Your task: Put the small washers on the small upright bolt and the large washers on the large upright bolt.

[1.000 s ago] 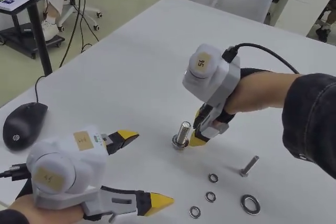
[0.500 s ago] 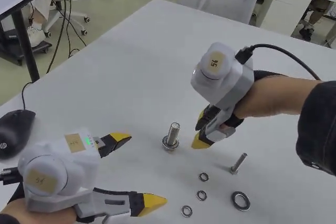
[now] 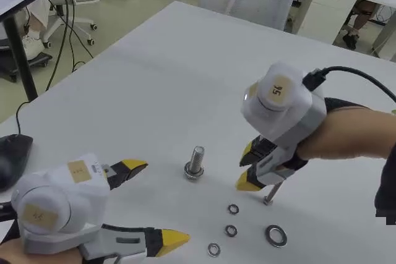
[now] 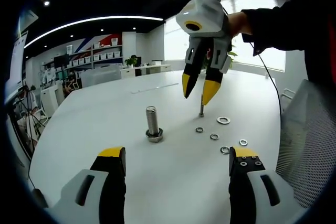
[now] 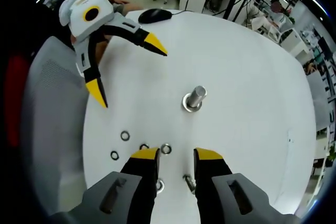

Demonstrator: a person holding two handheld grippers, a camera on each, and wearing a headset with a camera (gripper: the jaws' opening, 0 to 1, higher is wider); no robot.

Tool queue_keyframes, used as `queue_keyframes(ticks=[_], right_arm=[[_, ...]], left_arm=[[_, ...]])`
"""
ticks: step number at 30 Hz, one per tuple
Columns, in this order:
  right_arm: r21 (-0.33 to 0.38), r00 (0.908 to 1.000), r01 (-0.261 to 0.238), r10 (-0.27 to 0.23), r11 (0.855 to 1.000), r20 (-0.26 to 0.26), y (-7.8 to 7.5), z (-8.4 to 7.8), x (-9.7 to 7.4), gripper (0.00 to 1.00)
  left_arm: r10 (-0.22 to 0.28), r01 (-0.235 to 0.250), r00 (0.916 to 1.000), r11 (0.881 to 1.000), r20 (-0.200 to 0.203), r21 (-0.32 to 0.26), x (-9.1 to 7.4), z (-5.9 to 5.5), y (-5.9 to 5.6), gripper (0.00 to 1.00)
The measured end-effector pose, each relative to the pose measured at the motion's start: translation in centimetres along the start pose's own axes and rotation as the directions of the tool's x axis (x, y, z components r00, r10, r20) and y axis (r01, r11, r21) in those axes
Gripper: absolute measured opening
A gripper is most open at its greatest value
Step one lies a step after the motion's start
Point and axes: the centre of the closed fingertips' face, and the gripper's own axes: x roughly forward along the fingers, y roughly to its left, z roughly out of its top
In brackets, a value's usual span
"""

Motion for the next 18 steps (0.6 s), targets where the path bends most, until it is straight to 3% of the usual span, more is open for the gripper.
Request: queue_keyframes(ticks=[10,18], right_arm=[[0.050,1.0000,0.004,-0.004,0.999,0.001,2.2,-2.9,-0.8,0.28],[0.134,1.0000,0.003,-0.003,0.991,0.005,4.0,-5.9,-0.8,0.27]], left_arm=[[0.000,0.000,1.0000,1.000,0.003,0.001,0.1,0.3,0.2,0.80],[-0.001,0.001,1.0000,1.000,0.006,0.003,0.2,0.5,0.2,0.80]])
